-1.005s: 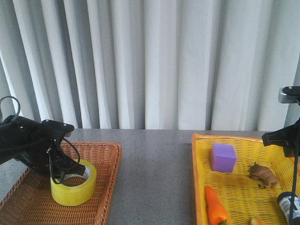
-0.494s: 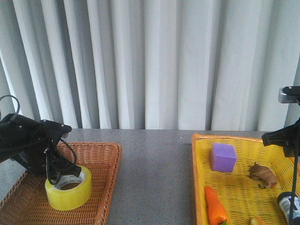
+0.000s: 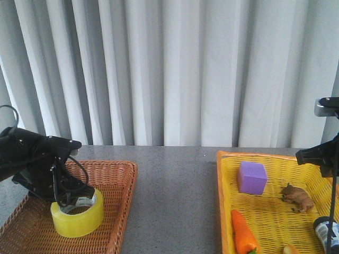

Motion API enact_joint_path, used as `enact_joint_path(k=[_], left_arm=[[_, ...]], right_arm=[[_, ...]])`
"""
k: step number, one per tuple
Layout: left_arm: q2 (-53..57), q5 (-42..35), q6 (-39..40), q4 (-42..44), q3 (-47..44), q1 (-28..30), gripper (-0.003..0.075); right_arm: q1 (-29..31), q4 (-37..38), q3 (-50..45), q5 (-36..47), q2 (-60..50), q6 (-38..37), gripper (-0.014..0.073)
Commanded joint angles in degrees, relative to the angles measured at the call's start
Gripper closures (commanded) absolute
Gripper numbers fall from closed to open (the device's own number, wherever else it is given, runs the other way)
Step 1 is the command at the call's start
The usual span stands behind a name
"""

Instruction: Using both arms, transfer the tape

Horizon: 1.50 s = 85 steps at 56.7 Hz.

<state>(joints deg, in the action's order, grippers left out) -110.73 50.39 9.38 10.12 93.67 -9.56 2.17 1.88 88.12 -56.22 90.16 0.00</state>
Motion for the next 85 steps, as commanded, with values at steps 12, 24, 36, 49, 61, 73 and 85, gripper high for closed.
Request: enact_joint_path(k=[12, 24, 36, 49, 61, 73, 85], left_arm=[[11.51, -1.61, -0.09, -0.61, 6.02, -0.24, 0.0311], [18.19, 4.44, -0.23, -1.7, 15.36, -0.24, 0.0328], [27.66, 6.13, -4.89, -3.71, 17.75, -0.24, 0.0481], [36.21, 6.44, -5.68, -5.56, 17.75, -0.24, 0.0728], [39.1, 5.9, -5.63, -5.56, 17.75, -0.24, 0.0727], [39.17, 6.23, -5.47, -5.82, 17.75, -0.24, 0.0727], [39.17, 6.23, -5.47, -5.82, 17.75, -0.24, 0.0727]], right_arm=[[0.35, 0.22, 1.39, 2.51, -2.46, 0.6, 0.0601], [0.35, 0.22, 1.39, 2.58, -2.46, 0.6, 0.0601], [0.35, 0.22, 1.39, 2.58, -2.46, 0.6, 0.0601], [0.35, 0.22, 1.39, 2.58, -2.46, 0.6, 0.0601], [0.35, 0.22, 1.39, 2.58, -2.46, 0.6, 0.0601], [0.35, 0.22, 1.39, 2.58, -2.46, 0.6, 0.0601], [0.35, 0.22, 1.39, 2.58, -2.46, 0.6, 0.0601]])
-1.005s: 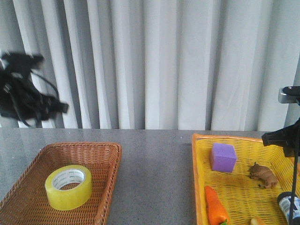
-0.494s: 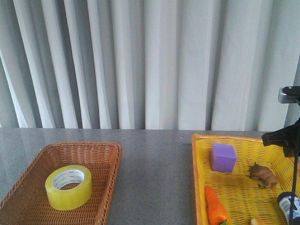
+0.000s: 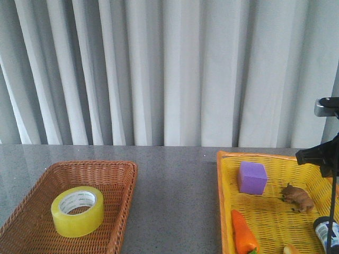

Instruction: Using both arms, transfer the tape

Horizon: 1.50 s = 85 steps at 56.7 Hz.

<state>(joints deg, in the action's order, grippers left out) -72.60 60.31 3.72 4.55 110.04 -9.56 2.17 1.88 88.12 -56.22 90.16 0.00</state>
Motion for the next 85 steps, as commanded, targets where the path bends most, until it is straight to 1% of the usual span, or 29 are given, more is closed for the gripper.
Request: enact_joint_path(k=[1, 22, 25, 28, 32, 34, 43, 47, 49, 51, 56, 64, 67, 75, 77, 79, 81, 85], left_arm=[[1.04, -3.69, 0.19, -0.26, 1.37, -0.24, 0.0727], [0.77, -3.75, 0.19, 0.2, 1.18, -0.24, 0.0727], [1.9, -4.54, 0.12, 1.23, -0.07, -0.24, 0.0727], [4.22, -7.12, -0.23, 2.4, -3.31, -0.24, 0.0727], [9.29, -14.71, -0.22, 3.08, -11.45, -0.24, 0.0727], [12.03, -19.9, -0.33, 3.27, -16.49, -0.24, 0.0727], [27.05, -41.47, -1.43, 5.37, -44.95, -0.24, 0.0727], [33.98, -48.62, -1.38, 4.86, -57.38, -0.24, 0.0727], [37.27, -50.9, -1.38, 4.19, -62.55, -0.24, 0.0727], [40.53, -52.51, -1.38, 3.79, -68.28, -0.24, 0.0727], [48.26, -54.81, -1.31, 3.56, -78.93, -0.24, 0.0727], [58.81, -55.02, -1.31, 2.38, -91.64, -0.24, 0.0727], [62.94, -56.37, -1.31, 1.36, -96.29, -0.24, 0.0727], [73.92, -66.58, -1.31, -2.19, -109.95, -0.24, 0.0727], [74.58, -68.62, -1.01, -3.02, -111.73, -0.18, 0.0727], [74.06, -64.09, -0.88, -3.18, -110.92, -0.01, 0.0727], [74.18, -61.79, -0.99, -3.04, -110.41, 0.41, 0.0727], [74.24, -61.96, -1.05, -2.86, -111.13, 1.59, 0.0727]], right_arm=[[0.35, 0.22, 1.39, 2.58, -2.46, 0.6, 0.0601], [0.35, 0.22, 1.39, 2.58, -2.46, 0.6, 0.0601], [0.35, 0.22, 1.39, 2.58, -2.46, 0.6, 0.0601], [0.35, 0.22, 1.39, 2.58, -2.46, 0.6, 0.0601], [0.35, 0.22, 1.39, 2.58, -2.46, 0.6, 0.0601], [0.35, 0.22, 1.39, 2.58, -2.46, 0.6, 0.0601], [0.35, 0.22, 1.39, 2.6, -2.46, 0.6, 0.0601], [0.35, 0.22, 1.39, 2.6, -2.46, 0.6, 0.0601], [0.35, 0.22, 1.39, 2.6, -2.46, 0.6, 0.0601], [0.35, 0.22, 1.39, 2.6, -2.46, 0.6, 0.0601], [0.35, 0.22, 1.39, 2.6, -2.46, 0.6, 0.0601], [0.35, 0.22, 1.39, 2.6, -2.46, 0.6, 0.0601], [0.35, 0.22, 1.39, 2.6, -2.46, 0.6, 0.0601], [0.35, 0.22, 1.39, 2.6, -2.46, 0.6, 0.0601], [0.35, 0.22, 1.39, 2.67, -2.46, 0.6, 0.0601], [0.35, 0.13, 1.39, 2.48, -2.49, 0.6, 0.0601], [0.35, 0.19, 1.39, 2.3, -2.47, 0.6, 0.0601], [0.35, 0.18, 1.39, 2.53, -2.4, 0.6, 0.0601]])
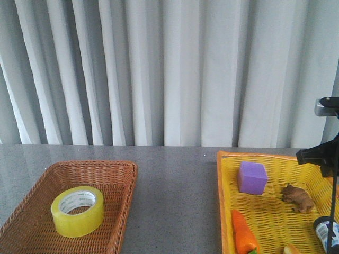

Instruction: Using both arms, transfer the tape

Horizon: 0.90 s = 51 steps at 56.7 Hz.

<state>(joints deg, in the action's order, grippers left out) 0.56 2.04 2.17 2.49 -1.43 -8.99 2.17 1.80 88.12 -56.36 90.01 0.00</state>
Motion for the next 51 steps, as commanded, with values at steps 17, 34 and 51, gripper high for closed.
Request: enact_joint_path(k=[17, 34, 51], left_arm=[[1.13, -2.04, 0.61, -0.9, 0.35, 8.38, 0.0727], [1.13, -2.04, 0.61, -1.26, 0.35, 8.52, 0.0727], [1.08, -2.04, 0.61, -1.34, 0.4, 8.52, 0.0727]], right_arm=[[0.35, 0.26, 1.39, 2.7, -2.18, 0.6, 0.0601], [0.35, 0.26, 1.39, 2.7, -2.18, 0.6, 0.0601], [0.35, 0.26, 1.39, 2.7, -2.18, 0.6, 0.0601]])
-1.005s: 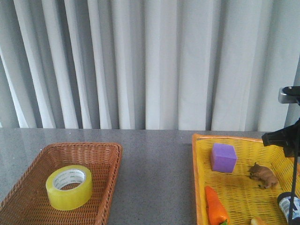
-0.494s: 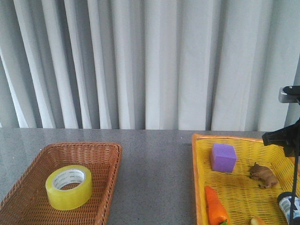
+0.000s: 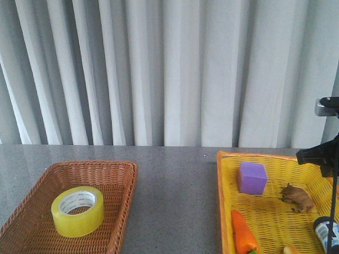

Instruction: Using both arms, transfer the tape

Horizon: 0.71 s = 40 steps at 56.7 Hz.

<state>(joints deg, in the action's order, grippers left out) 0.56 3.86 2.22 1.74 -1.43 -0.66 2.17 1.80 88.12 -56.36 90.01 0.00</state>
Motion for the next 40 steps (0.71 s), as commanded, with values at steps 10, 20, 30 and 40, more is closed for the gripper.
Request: enact_joint_path(k=[10, 20, 30, 40], left_arm=[[1.03, -3.86, 0.56, -0.58, 0.46, 0.19, 0.0727], [1.03, -3.86, 0.56, -0.58, 0.46, 0.19, 0.0727], [1.03, -3.86, 0.56, -0.58, 0.46, 0.19, 0.0727], [1.03, -3.86, 0.56, -0.58, 0.46, 0.19, 0.0727]], right_arm=[[0.35, 0.26, 1.39, 2.7, -2.18, 0.6, 0.0601], [0.35, 0.26, 1.39, 2.7, -2.18, 0.6, 0.0601], [0.35, 0.26, 1.39, 2.7, -2.18, 0.6, 0.0601], [0.35, -0.53, 1.39, 2.76, -2.63, 0.6, 0.0601]])
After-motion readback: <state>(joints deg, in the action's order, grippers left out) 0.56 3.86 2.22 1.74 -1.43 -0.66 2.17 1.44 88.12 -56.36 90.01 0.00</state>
